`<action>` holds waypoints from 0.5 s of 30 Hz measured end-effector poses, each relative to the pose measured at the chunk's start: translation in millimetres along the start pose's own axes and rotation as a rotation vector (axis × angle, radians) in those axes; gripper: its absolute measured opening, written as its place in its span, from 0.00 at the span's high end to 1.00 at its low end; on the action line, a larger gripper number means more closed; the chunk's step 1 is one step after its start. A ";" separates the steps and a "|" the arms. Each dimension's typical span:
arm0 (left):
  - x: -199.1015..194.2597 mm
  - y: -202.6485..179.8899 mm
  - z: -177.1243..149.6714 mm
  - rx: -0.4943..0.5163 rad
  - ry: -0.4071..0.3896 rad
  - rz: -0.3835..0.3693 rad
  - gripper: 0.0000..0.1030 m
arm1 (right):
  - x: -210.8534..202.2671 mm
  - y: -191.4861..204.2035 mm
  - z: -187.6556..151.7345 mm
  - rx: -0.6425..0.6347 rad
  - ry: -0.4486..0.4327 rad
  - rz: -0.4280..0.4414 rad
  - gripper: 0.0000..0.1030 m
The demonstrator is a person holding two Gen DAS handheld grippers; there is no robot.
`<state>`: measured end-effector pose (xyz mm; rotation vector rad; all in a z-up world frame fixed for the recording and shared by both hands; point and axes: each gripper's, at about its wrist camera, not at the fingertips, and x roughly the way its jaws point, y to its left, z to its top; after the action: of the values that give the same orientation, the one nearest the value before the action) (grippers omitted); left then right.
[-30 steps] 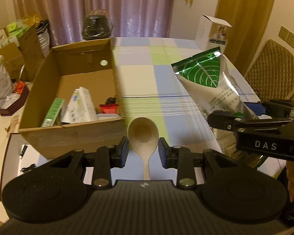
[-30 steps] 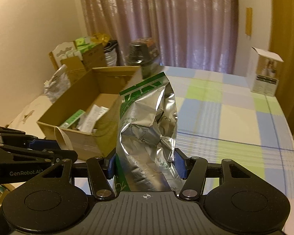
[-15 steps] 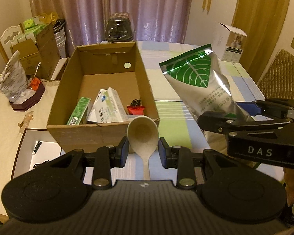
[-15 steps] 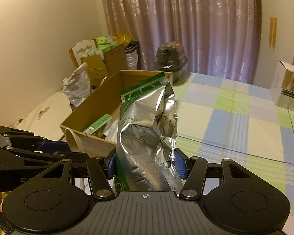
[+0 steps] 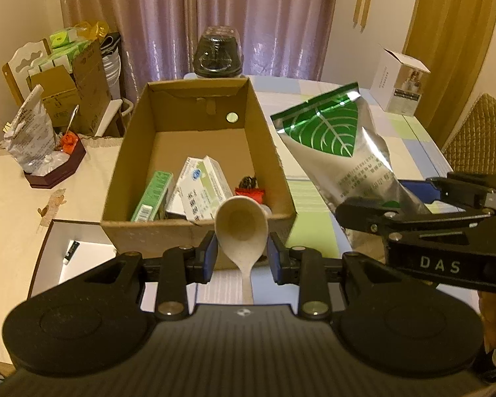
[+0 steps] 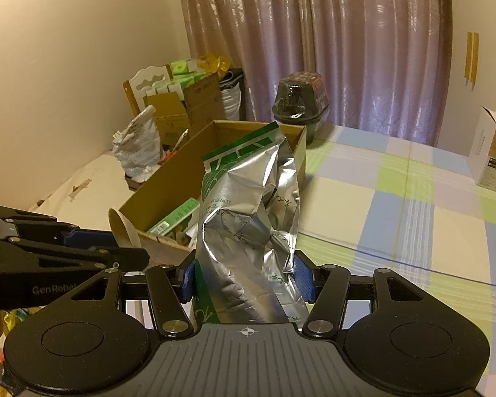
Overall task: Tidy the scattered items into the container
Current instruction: 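Carry the foil packet and spoon over the cardboard box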
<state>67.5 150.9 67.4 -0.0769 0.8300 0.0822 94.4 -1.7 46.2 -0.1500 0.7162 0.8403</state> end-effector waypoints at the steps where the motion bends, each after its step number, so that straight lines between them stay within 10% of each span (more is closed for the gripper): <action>1: 0.5 2.3 3.2 -0.001 -0.003 0.002 0.74 | 2.0 0.6 3.2 0.005 -0.002 0.004 0.42; 15: 18.5 47.7 78.6 0.019 -0.052 0.034 0.74 | 53.3 1.6 77.1 0.124 -0.037 0.058 0.42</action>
<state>132.7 207.1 104.9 -0.0422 0.7802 0.1081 157.3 63.1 71.2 -0.0023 0.7381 0.8489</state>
